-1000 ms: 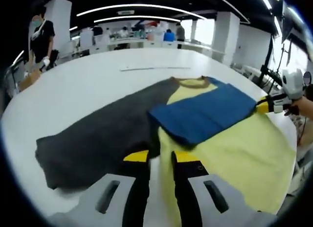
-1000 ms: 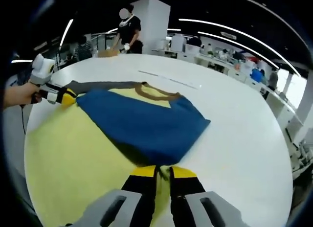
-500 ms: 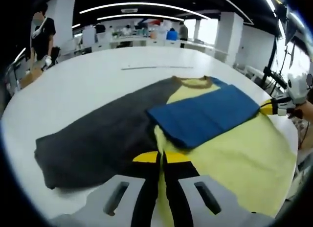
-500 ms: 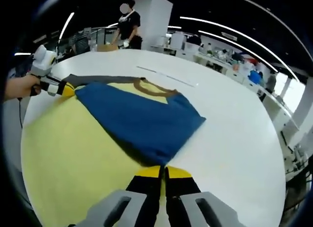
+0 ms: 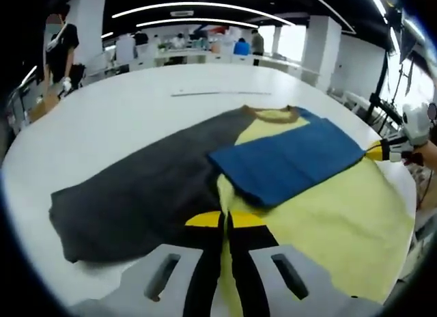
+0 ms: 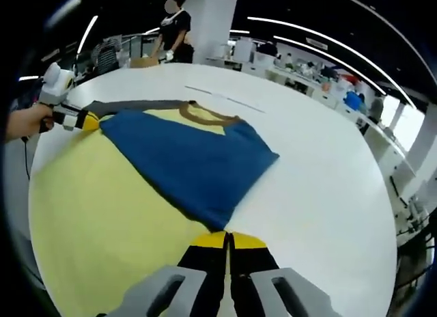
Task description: Fold the garment on the visible template until the final outline fits inside the template.
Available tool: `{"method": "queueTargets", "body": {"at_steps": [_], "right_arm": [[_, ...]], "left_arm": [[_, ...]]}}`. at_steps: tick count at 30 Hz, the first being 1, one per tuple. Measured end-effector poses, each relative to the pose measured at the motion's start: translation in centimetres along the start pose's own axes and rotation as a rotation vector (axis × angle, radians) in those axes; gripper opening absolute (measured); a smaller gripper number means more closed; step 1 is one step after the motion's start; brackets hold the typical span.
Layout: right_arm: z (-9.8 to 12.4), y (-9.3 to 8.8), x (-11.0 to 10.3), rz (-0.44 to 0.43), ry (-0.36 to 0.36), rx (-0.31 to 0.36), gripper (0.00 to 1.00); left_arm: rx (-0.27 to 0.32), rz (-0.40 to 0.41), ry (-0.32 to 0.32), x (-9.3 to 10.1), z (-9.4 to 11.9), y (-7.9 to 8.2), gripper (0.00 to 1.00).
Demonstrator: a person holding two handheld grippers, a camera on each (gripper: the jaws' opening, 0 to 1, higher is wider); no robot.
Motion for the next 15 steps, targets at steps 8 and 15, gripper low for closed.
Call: {"method": "queueTargets", "body": {"at_steps": [8, 15], "right_arm": [[0.01, -0.24, 0.55, -0.039, 0.001, -0.010, 0.00], [-0.06, -0.31, 0.60, -0.024, -0.004, -0.017, 0.00]], "left_arm": [[-0.004, 0.006, 0.000, -0.10, 0.09, -0.06, 0.00], [-0.011, -0.006, 0.004, 0.08, 0.15, -0.07, 0.00]]}}
Point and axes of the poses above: the point that each gripper's makers call its tool centre point, and the gripper's own axes: z roughly backward along the fingers, x roughly to its right, y roughly out of its top, the point moved 9 cm from there along z, roughly backward along the fingers, and after that the axes turned 14 degrees about -x, right-handed, at the moved point
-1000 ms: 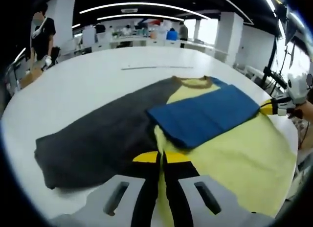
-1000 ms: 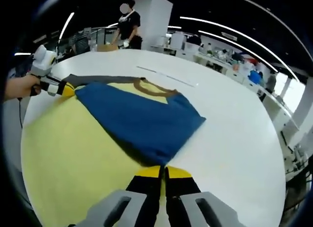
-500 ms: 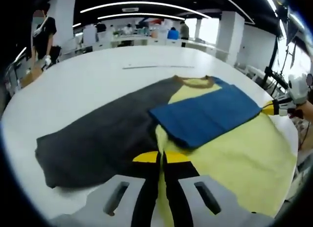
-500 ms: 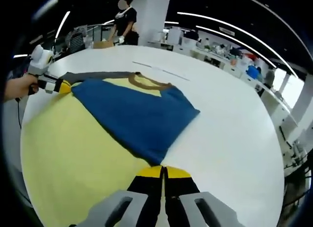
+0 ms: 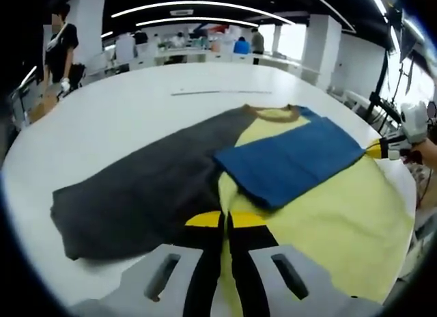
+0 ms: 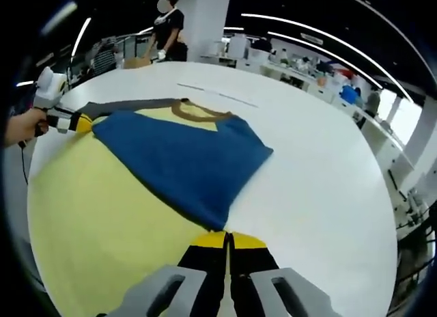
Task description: Fold the garment on the visible template until the final outline fits inside the template.
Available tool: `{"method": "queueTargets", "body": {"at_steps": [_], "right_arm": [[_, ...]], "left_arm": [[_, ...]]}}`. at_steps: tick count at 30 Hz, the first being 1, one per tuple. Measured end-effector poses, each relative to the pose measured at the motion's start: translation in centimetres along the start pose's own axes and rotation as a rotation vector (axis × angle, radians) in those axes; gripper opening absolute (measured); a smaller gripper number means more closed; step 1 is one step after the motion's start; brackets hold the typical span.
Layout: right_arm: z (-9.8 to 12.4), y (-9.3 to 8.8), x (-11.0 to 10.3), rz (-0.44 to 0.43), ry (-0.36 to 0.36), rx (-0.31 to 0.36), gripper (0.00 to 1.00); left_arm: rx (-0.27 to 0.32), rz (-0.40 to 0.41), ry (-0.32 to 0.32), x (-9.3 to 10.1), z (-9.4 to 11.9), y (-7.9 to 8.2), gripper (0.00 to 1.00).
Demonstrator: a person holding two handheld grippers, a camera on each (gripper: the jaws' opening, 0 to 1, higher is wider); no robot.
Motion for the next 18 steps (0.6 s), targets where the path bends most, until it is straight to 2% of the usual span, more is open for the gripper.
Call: {"method": "queueTargets", "body": {"at_steps": [11, 18], "right_arm": [[-0.1, -0.2, 1.2, -0.009, 0.019, -0.005, 0.00], [0.2, -0.4, 1.9, -0.024, 0.042, 0.018, 0.00]], "left_arm": [[-0.005, -0.050, -0.009, 0.5, 0.1, -0.1, 0.02], [0.008, -0.075, -0.020, 0.6, 0.8, -0.3, 0.10]]}}
Point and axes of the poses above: the point that each gripper's makers call its tool centre point, and the gripper's own axes: z roughly backward along the fingers, x roughly to its right, y roughly out of its top, the point moved 9 cm from there along z, roughly backward along the fingers, and after that the axes turned 14 degrees about -x, right-handed, at the moved point
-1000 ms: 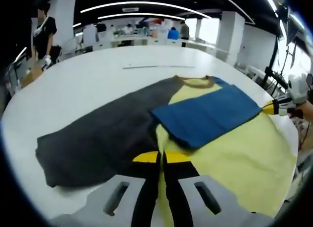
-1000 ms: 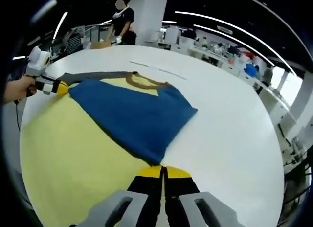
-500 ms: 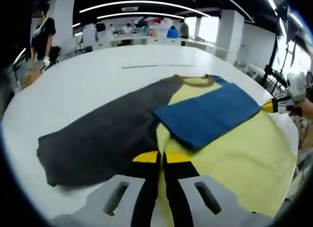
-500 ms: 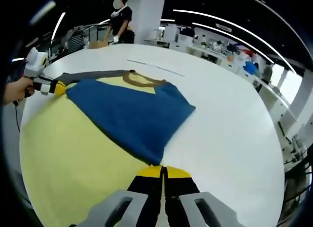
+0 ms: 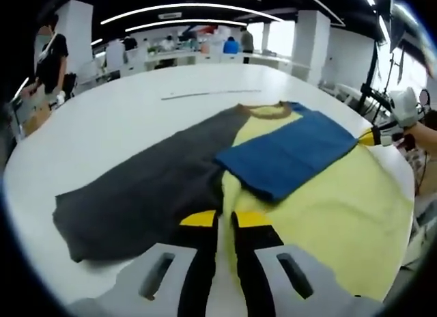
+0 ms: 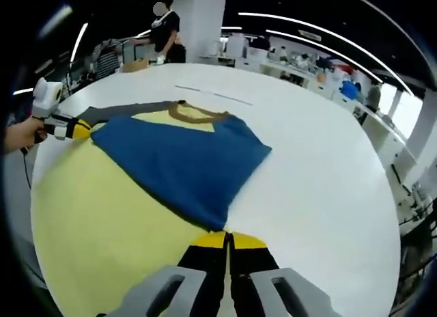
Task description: Fold the garment on the visible template until the final outline fits inside the template.
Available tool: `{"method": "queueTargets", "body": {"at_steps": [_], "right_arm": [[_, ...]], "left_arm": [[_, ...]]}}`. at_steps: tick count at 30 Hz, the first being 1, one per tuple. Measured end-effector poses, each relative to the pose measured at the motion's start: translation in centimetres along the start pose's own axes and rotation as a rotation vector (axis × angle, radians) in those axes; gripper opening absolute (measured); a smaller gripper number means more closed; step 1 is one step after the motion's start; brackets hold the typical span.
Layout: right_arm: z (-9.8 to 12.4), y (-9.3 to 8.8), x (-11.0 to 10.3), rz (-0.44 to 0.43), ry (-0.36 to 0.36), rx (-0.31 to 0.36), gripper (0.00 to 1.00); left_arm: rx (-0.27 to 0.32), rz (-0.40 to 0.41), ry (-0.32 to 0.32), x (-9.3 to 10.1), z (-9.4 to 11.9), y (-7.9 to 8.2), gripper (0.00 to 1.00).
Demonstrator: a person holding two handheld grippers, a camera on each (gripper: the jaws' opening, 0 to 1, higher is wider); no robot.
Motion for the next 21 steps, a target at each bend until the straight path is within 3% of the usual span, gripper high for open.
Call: {"method": "queueTargets", "body": {"at_steps": [1, 3, 5, 9, 13, 21], "right_arm": [[0.0, 0.0, 0.1, -0.001, 0.011, 0.003, 0.00], [0.3, 0.2, 0.0, -0.085, 0.067, 0.037, 0.00], [0.6, 0.3, 0.2, -0.095, 0.080, 0.054, 0.01], [1.3, 0.8, 0.2, -0.160, 0.146, 0.116, 0.28], [2.4, 1.4, -0.1, -0.161, 0.181, 0.166, 0.50], [4.2, 1.6, -1.2, -0.145, 0.241, 0.207, 0.81]], "left_arm": [[0.002, -0.005, -0.002, 0.0, 0.2, -0.1, 0.12], [0.011, -0.020, -0.011, -0.1, 0.5, -0.2, 0.17], [0.020, -0.027, -0.016, -0.4, 1.0, -0.3, 0.22], [0.047, -0.020, -0.030, -1.0, 1.9, -0.5, 0.33], [0.071, -0.017, -0.042, -1.6, 2.5, -0.5, 0.45], [0.100, -0.045, -0.045, -2.3, 4.3, -0.7, 0.67]]}}
Point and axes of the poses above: the point that each gripper's makers call its tool centre point, and the gripper's own axes: z roughly backward along the fingers, x roughly to its right, y roughly out of its top, the point moved 9 cm from there along z, roughly backward along the fingers, and after that the axes turned 14 degrees about -x, right-handed, at the moved point
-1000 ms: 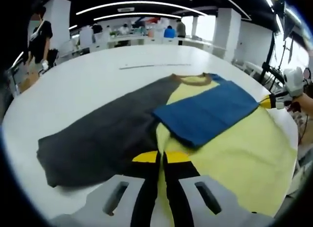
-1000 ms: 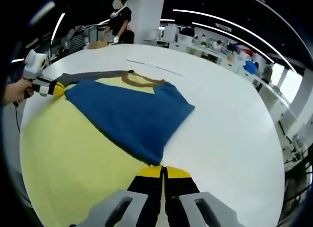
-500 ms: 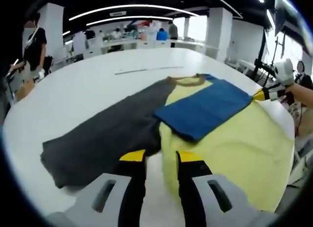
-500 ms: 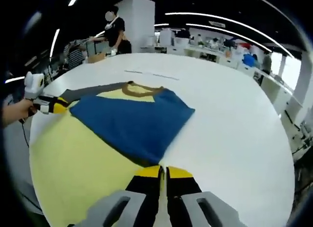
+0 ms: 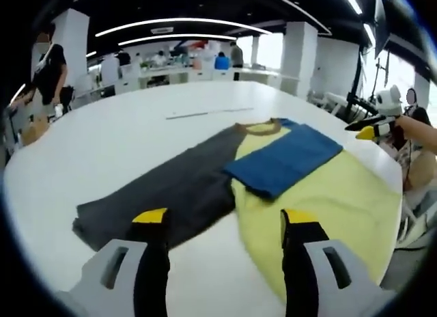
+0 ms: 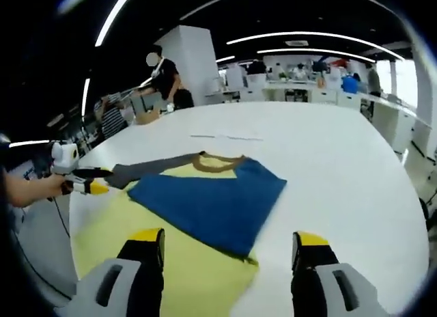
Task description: Fold the garment on the visible template until the final outline fits inside the template.
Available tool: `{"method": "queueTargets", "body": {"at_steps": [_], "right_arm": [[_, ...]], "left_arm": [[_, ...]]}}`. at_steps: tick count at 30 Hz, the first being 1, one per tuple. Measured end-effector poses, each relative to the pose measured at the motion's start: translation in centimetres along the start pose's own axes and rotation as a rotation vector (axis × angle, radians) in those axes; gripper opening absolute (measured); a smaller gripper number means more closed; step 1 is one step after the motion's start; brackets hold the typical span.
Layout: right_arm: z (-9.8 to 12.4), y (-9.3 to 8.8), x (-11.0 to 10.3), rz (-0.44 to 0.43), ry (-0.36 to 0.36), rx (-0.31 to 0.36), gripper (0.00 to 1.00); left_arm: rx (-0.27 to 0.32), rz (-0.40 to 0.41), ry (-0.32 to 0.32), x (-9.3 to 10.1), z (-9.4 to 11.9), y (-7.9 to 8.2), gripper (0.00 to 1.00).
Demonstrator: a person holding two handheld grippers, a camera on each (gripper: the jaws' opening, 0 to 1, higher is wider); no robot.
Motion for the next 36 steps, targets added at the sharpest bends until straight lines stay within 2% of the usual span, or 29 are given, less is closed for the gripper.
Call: {"method": "queueTargets", "body": {"at_steps": [8, 16, 28, 36], "right_arm": [[1.6, -0.5, -1.8, 0.027, 0.023, -0.005, 0.92], [2.8, -0.9, -3.4, 0.042, 0.051, -0.009, 0.99], [4.3, -1.3, -4.2, 0.044, 0.038, 0.005, 0.98], [4.8, -1.9, -4.3, 0.038, 0.018, -0.005, 0.96]], "left_arm": [[0.012, -0.018, 0.008, -0.9, 2.0, -0.6, 0.81], [0.014, 0.015, 0.031, -2.7, 3.9, -1.9, 0.85], [0.014, 0.095, 0.144, -6.6, 6.4, -3.7, 0.80], [0.011, 0.157, 0.224, -9.6, 6.7, -4.6, 0.71]]}}
Point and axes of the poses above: the point that each gripper's makers call its tool centre point, and the gripper's own axes: z roughly backward along the fingers, x roughly to its right, y roughly out of its top, the point moved 9 cm from there along z, roughly backward along the fingers, and after that the axes turned 14 degrees about -x, right-handed, at the moved point
